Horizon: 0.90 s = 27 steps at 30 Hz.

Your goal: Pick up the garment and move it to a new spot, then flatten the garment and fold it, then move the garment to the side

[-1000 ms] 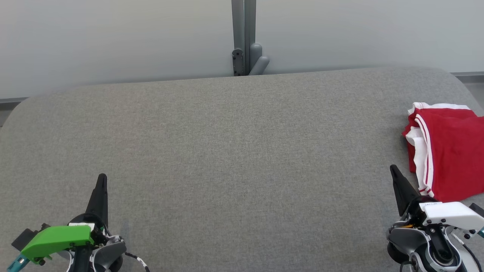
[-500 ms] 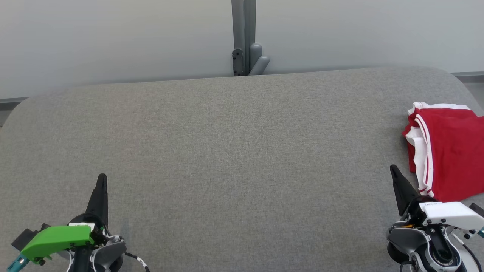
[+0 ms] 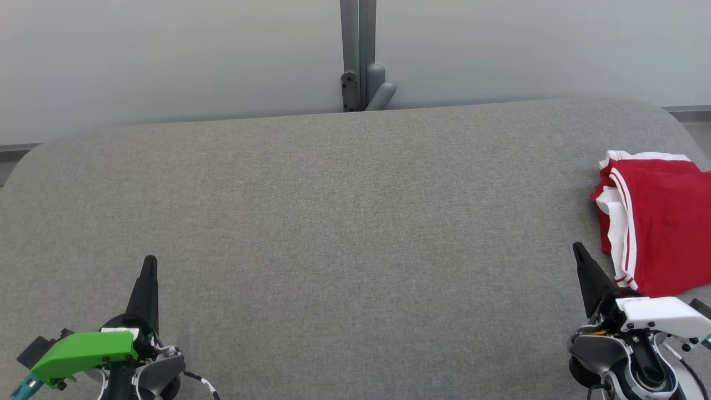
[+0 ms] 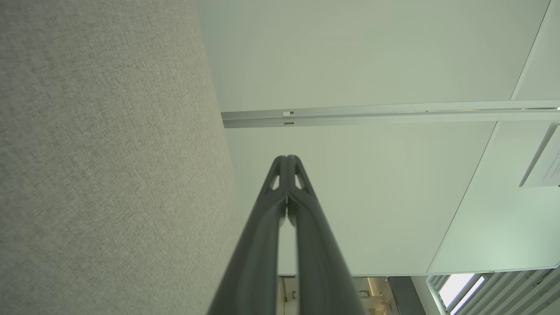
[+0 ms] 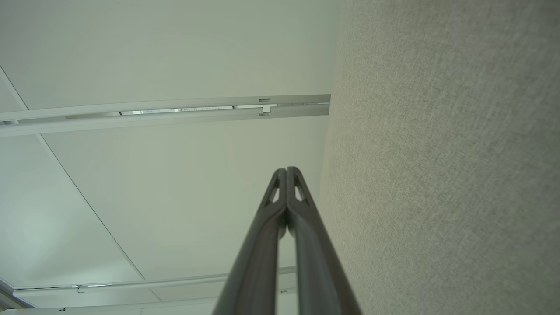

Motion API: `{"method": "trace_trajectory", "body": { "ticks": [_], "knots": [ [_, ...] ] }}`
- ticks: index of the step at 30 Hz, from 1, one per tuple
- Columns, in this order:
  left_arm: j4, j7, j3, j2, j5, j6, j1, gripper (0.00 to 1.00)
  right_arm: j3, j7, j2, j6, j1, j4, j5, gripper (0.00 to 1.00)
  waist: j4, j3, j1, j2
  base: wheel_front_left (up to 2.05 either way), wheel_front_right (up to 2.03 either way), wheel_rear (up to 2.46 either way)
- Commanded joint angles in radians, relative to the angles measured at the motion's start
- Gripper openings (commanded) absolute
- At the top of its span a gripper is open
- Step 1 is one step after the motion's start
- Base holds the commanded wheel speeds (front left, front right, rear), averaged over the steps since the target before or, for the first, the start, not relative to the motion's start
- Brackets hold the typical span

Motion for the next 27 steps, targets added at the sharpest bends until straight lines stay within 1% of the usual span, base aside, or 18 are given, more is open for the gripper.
{"method": "trace_trajectory", "body": {
  "ticks": [1,27],
  "knots": [
    [-0.001,-0.001,0.005,0.006,-0.001,-0.007,-0.009,0.00,-0.002,0.002,-0.005,0.000,-0.004,-0.006,0.006,0.00,0.000,0.000,0.0000,0.0000,0.00,0.00,0.00],
    [-0.001,-0.001,0.004,0.006,-0.001,-0.007,-0.009,0.00,-0.002,0.002,-0.005,0.000,-0.004,-0.006,0.007,0.00,0.000,0.000,0.0000,0.0000,0.00,0.00,0.00]
  ]
}}
